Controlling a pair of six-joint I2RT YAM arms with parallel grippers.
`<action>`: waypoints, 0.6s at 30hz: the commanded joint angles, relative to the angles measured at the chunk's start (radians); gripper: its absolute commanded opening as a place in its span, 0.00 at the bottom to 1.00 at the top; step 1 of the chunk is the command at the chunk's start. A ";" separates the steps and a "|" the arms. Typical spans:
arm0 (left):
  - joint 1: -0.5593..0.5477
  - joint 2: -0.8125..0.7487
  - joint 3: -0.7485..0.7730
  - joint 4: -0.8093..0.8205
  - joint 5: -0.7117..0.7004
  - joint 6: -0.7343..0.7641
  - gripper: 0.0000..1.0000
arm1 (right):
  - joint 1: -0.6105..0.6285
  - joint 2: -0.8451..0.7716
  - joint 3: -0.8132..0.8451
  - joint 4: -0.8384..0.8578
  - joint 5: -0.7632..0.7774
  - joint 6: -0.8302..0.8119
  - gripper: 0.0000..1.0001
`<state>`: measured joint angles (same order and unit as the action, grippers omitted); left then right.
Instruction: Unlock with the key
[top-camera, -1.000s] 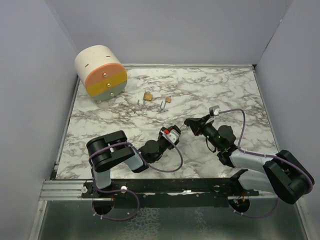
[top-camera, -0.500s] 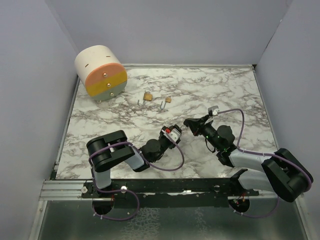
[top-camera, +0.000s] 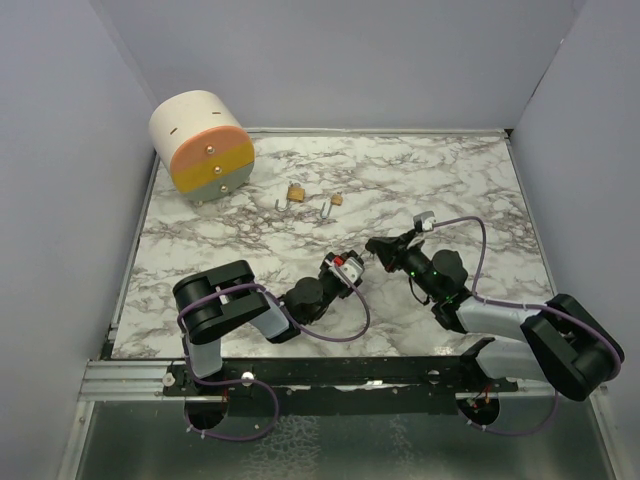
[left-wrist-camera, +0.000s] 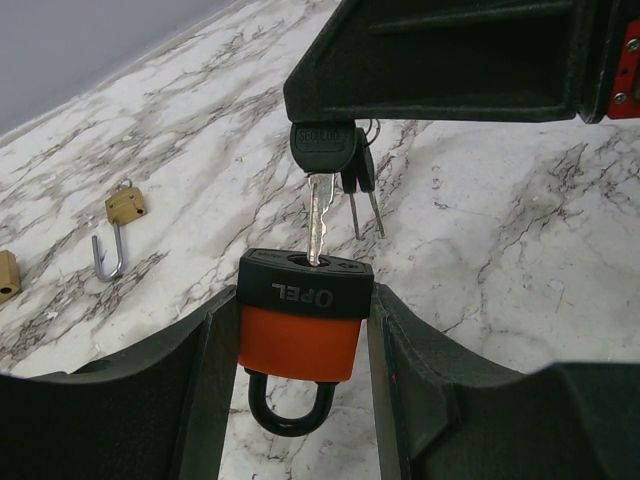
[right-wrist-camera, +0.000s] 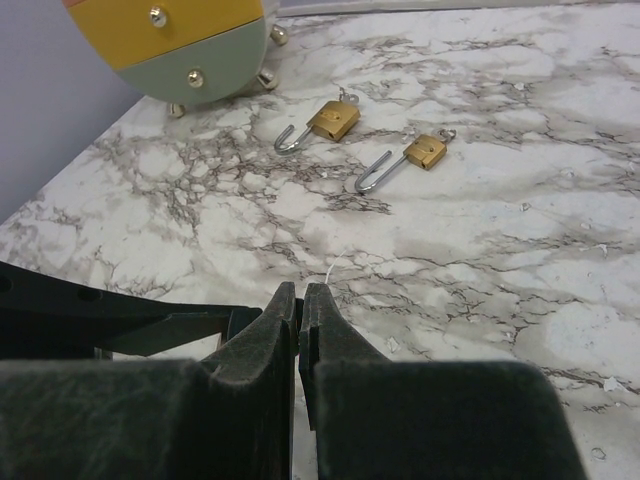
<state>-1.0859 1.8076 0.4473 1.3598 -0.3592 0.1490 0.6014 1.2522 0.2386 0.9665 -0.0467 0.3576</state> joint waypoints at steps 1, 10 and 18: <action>0.004 -0.043 0.014 0.040 0.044 0.001 0.00 | 0.008 0.017 0.022 0.045 -0.018 -0.025 0.01; 0.010 -0.102 0.007 -0.003 0.094 -0.007 0.00 | 0.009 0.026 0.017 0.065 -0.021 -0.035 0.01; 0.025 -0.160 0.075 -0.182 0.095 -0.047 0.00 | 0.009 0.024 -0.005 0.119 -0.037 -0.056 0.01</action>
<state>-1.0695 1.7016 0.4541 1.2331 -0.2951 0.1364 0.6029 1.2697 0.2401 1.0195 -0.0536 0.3321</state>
